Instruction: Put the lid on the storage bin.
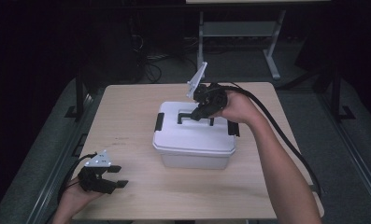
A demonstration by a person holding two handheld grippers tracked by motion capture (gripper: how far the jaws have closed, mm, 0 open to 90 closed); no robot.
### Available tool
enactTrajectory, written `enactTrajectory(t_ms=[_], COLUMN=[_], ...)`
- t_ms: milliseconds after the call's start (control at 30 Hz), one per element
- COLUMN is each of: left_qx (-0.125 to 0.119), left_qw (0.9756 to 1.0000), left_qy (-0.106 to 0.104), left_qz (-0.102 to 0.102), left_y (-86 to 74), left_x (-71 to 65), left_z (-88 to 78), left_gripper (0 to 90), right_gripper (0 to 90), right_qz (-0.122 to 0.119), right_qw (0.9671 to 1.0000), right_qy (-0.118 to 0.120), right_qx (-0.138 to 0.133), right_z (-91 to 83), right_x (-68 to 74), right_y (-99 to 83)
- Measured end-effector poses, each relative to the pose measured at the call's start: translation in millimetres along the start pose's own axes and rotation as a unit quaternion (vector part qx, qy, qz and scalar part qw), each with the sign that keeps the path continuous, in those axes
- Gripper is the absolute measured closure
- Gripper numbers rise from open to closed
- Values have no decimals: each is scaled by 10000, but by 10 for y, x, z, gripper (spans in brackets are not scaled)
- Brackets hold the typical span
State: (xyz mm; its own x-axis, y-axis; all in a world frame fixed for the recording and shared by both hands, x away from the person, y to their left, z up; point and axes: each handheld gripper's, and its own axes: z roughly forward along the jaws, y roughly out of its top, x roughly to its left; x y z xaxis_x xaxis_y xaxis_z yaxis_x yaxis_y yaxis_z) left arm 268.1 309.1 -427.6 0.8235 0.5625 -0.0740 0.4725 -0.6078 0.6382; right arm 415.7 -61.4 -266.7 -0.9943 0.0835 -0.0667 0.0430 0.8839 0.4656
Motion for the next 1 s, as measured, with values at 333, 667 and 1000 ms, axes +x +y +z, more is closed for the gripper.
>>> enactTrajectory(t_ms=[333, 667, 1000], left_qx=[11, 4, 17], left_qw=[10000, 10000, 10000], left_qy=[3, 9, -5], left_qz=[-11, -12, -21], left_y=[-8, -13, -17], left_x=[1, 7, 7], left_z=[-2, -5, 3], left_gripper=[346, 346, 346], right_gripper=[845, 844, 843], right_qz=[13, 46, 67], right_qw=[10000, 10000, 9999], right_qy=[59, 64, 108], right_qx=[27, 30, 68], right_z=[50, 85, 139], right_x=[-17, -36, -60], right_y=[-25, -41, -36])
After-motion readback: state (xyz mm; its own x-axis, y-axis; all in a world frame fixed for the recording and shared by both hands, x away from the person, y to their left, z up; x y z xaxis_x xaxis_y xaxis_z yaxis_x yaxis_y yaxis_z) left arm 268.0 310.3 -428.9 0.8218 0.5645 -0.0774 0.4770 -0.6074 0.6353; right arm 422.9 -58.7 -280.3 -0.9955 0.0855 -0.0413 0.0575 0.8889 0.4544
